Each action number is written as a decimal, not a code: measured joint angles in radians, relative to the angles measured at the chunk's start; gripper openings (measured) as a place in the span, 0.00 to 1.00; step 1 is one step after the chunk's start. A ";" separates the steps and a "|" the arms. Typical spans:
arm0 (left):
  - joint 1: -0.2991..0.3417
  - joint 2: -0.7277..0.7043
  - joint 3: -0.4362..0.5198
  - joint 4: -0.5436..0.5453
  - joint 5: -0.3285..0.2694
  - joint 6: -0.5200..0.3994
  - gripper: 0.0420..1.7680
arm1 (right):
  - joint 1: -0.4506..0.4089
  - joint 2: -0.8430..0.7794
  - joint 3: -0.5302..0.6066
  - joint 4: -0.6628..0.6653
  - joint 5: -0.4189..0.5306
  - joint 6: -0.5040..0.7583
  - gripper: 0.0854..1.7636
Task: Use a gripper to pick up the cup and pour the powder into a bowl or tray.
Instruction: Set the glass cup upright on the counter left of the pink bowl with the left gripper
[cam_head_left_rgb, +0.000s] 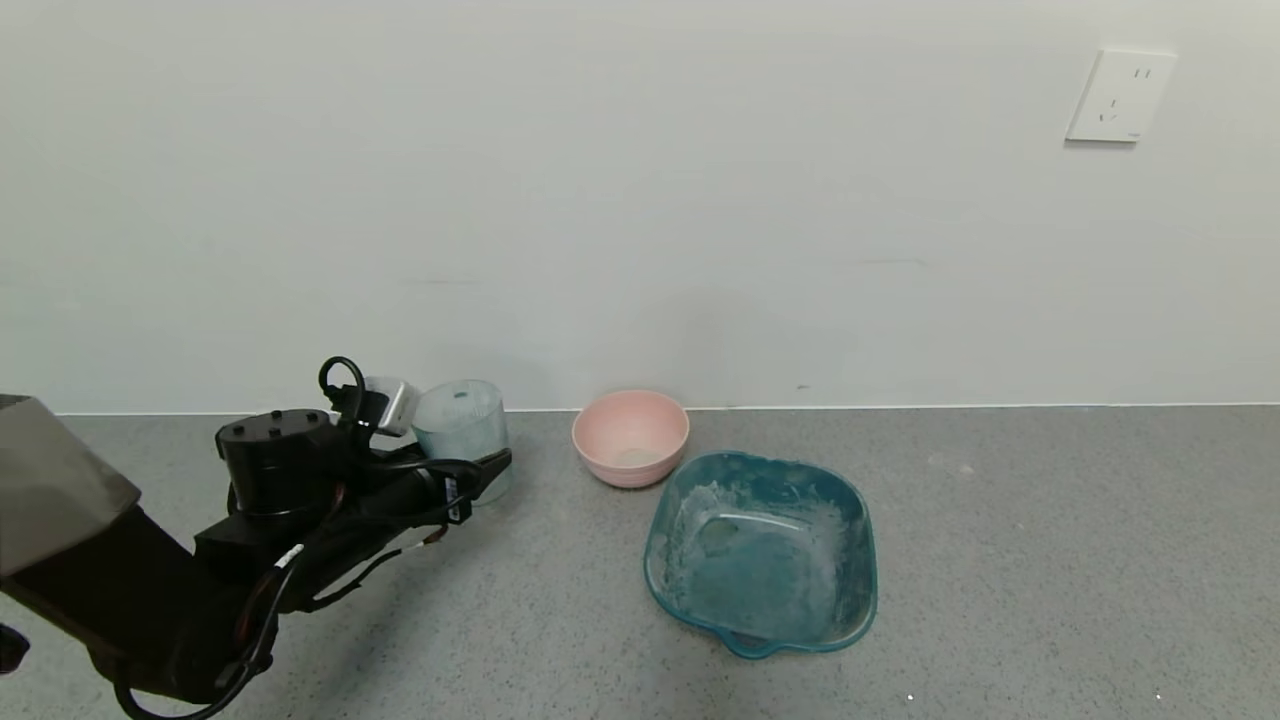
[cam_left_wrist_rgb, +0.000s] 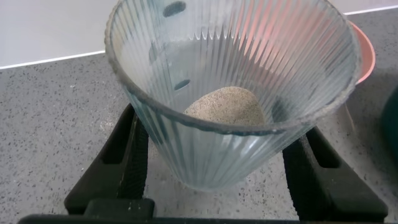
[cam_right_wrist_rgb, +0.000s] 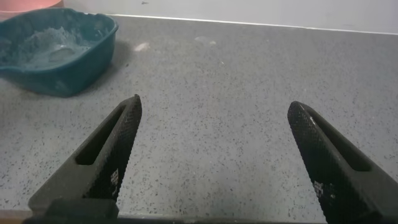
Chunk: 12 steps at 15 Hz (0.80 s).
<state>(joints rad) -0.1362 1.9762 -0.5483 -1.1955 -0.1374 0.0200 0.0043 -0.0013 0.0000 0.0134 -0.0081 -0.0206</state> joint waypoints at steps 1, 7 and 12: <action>0.001 0.021 0.002 -0.041 0.000 -0.003 0.70 | 0.000 0.000 0.000 0.000 0.000 0.000 0.97; 0.017 0.107 0.005 -0.096 -0.017 -0.025 0.70 | 0.000 0.000 0.000 0.000 0.000 -0.001 0.97; 0.019 0.159 -0.007 -0.100 -0.017 -0.025 0.70 | 0.000 0.000 0.000 0.000 0.000 0.000 0.97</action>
<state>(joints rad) -0.1168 2.1355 -0.5551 -1.2951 -0.1543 -0.0047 0.0043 -0.0013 0.0000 0.0134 -0.0077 -0.0206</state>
